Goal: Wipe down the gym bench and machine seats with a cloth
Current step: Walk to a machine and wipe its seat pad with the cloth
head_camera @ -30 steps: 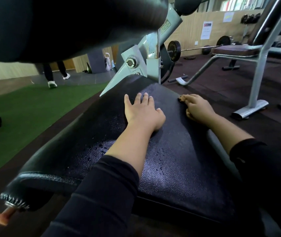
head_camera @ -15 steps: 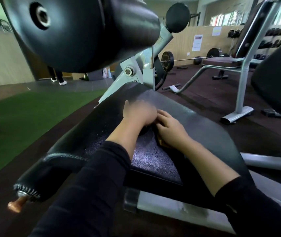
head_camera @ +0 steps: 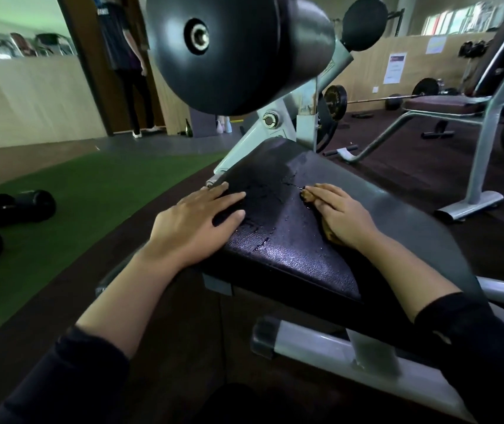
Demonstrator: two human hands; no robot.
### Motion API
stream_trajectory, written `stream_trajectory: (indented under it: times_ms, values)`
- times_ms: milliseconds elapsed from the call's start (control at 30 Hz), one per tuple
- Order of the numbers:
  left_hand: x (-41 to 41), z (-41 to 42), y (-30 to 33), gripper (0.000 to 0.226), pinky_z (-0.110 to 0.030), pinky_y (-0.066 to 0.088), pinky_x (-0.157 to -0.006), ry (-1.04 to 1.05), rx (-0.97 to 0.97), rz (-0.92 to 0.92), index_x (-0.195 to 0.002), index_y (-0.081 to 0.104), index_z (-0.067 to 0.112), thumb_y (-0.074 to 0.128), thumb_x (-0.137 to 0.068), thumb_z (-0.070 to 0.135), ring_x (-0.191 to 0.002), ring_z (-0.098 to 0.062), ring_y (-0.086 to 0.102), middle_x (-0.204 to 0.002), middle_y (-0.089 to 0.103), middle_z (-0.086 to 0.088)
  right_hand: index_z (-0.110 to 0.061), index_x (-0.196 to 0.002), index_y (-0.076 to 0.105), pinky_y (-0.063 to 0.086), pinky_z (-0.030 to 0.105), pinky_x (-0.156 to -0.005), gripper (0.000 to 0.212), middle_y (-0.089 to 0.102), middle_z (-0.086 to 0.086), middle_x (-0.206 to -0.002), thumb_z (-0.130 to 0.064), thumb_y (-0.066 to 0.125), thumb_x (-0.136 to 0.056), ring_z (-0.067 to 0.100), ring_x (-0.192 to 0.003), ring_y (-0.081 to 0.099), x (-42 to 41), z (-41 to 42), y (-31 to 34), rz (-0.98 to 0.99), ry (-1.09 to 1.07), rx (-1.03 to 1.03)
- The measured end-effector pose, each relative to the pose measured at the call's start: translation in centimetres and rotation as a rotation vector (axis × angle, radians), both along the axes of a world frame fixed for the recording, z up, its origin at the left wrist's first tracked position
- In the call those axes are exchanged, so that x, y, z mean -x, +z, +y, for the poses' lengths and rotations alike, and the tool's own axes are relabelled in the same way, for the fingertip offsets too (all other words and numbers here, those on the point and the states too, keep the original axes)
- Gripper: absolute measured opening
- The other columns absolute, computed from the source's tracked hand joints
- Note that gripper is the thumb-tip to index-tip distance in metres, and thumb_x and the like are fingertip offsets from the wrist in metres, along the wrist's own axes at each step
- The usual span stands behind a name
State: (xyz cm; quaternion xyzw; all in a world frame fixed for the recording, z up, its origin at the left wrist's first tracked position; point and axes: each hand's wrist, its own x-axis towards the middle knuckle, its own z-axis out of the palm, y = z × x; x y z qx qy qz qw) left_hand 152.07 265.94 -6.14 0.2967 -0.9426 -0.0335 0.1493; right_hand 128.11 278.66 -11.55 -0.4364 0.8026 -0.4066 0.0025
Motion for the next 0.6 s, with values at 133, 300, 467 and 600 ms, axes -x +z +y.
stream_trajectory:
  times_ms: [133, 300, 467, 600]
  values:
    - [0.2, 0.5, -0.3, 0.044, -0.034, 0.032, -0.108, 0.03, -0.007, 0.043, -0.138, 0.032, 0.062, 0.029, -0.094, 0.064, -0.145, 0.0, 0.016, -0.154, 0.021, 0.03, -0.041, -0.127, 0.054, 0.028, 0.027, -0.11, 0.035, 0.043, -0.021, -0.139, -0.025, 0.047, -0.097, 0.006, -0.13, 0.04, -1.7, 0.4, 0.1, 0.056, 0.09, 0.019]
    - [0.2, 0.2, -0.4, 0.043, -0.033, 0.031, -0.108, 0.039, -0.022, 0.055, -0.137, 0.032, 0.062, 0.029, -0.095, 0.064, -0.144, -0.001, 0.018, -0.153, 0.022, 0.031, -0.045, -0.13, 0.048, 0.023, 0.02, -0.109, 0.039, 0.037, -0.02, -0.144, -0.024, 0.048, -0.097, 0.0, -0.132, 0.035, -2.0, 0.9, -0.1, 0.047, 0.177, 0.054]
    - [0.6, 0.0, -0.3, 0.04, -0.034, 0.032, -0.109, 0.038, -0.024, 0.062, -0.138, 0.034, 0.06, 0.028, -0.098, 0.057, -0.143, -0.002, 0.022, -0.153, 0.024, 0.03, -0.043, -0.132, 0.046, 0.026, 0.025, -0.11, 0.037, 0.037, -0.019, -0.145, -0.028, 0.043, -0.098, 0.003, -0.135, 0.034, -3.4, -0.7, 0.9, 0.11, 0.138, -0.023]
    - [0.8, -0.4, -0.3, 0.04, -0.031, 0.025, -0.114, 0.045, -0.078, 0.089, -0.138, 0.037, 0.056, 0.026, -0.101, 0.049, -0.143, -0.001, 0.022, -0.152, 0.025, 0.03, -0.034, -0.137, 0.046, 0.02, 0.016, -0.111, 0.038, 0.039, -0.014, -0.146, -0.029, 0.04, -0.099, 0.004, -0.136, 0.031, -9.5, -0.5, 1.0, 0.356, 0.319, 0.017]
